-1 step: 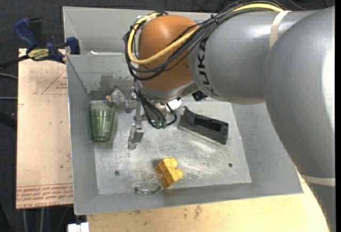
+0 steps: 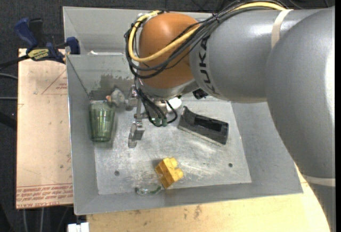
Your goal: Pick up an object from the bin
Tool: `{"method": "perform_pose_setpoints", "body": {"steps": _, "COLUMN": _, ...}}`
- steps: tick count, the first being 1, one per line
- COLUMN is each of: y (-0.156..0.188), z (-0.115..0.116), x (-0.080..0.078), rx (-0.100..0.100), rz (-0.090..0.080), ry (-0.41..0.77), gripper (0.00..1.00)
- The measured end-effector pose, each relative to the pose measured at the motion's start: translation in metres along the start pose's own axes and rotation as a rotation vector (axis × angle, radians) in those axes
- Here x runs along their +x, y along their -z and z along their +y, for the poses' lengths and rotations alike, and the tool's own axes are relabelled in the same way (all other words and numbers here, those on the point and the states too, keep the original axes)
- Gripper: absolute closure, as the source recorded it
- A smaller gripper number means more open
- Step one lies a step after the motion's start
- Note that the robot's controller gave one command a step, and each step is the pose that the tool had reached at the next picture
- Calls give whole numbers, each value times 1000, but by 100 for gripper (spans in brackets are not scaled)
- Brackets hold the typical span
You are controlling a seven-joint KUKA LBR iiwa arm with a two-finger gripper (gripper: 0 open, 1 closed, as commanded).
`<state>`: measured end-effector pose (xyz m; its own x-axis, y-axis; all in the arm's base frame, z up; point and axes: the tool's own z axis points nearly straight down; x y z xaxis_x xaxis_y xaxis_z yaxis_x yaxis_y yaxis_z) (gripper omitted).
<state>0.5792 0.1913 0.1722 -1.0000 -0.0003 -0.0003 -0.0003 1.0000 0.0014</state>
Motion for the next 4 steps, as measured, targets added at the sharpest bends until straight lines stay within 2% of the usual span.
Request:
{"method": "perform_pose_setpoints", "body": {"steps": 1, "y": -37, "z": -58, "x": 76, "rx": 1, "rz": 1, "ry": 183, "gripper": 100}}
{"method": "perform_pose_setpoints", "body": {"steps": 2, "y": -37, "z": -58, "x": 76, "rx": 0, "rz": 1, "ry": 182, "gripper": 0}}
{"method": "perform_pose_setpoints", "body": {"steps": 3, "y": -37, "z": -58, "x": 76, "rx": 0, "rz": 1, "ry": 182, "gripper": 0}}
{"method": "perform_pose_setpoints", "body": {"steps": 4, "y": -97, "z": -116, "x": 88, "rx": -1, "rz": 1, "ry": 268, "gripper": 100}}
